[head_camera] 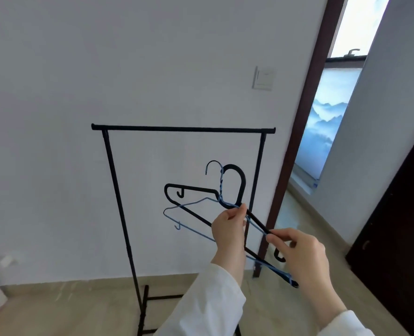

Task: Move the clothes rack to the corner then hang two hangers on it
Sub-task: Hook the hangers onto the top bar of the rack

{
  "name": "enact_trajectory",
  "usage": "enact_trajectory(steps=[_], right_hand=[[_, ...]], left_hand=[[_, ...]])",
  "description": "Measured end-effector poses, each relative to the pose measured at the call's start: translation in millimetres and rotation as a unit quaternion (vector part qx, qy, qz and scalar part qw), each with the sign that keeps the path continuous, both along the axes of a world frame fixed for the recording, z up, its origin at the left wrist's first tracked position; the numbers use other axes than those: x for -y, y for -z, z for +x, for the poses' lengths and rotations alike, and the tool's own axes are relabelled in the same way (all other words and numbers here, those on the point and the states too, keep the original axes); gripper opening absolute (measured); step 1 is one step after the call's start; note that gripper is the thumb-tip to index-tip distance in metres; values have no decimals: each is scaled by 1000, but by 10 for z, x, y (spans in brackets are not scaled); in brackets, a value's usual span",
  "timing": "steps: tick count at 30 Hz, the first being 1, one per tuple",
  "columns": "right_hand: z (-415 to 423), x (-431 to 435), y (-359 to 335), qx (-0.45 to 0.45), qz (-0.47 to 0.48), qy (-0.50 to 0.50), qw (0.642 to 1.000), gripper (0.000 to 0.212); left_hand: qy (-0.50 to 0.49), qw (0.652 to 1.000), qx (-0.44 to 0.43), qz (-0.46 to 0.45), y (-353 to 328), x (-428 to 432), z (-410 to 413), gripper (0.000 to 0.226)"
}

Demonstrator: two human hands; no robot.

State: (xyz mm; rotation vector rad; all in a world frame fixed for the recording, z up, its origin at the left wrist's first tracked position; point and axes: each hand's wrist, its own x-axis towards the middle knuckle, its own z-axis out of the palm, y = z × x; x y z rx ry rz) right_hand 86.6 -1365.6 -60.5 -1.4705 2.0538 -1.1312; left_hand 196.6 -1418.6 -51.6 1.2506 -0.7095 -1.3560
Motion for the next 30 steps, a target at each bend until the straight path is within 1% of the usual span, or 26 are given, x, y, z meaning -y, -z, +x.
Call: enact_trajectory(steps=[4, 8, 12, 14, 17, 23, 30], right_hand=[[197, 560, -237, 10, -35, 0, 999, 4], [415, 1147, -421, 3, -39, -27, 999, 6], [518, 1718, -620, -3, -49, -39, 998, 3], [525, 2009, -654, -4, -51, -49, 997, 9], [546, 2332, -658, 6, -44, -65, 997, 9], [591, 2969, -821, -4, -48, -106, 993, 5], [708, 3406, -780, 0, -17, -132, 991, 8]], left_hand=[[6, 999, 1, -33, -299, 530, 212, 20], [-1, 999, -7, -43, -439, 1104, 417, 20], [-19, 998, -6, -53, -602, 1650, 523, 21], [-25, 998, -12, -49, -660, 1902, 539, 22], [-38, 998, -11, -48, -669, 2173, 563, 22], [-63, 997, -11, -50, -852, 2698, 647, 18], [-75, 997, -13, -29, -744, 3084, 795, 21]])
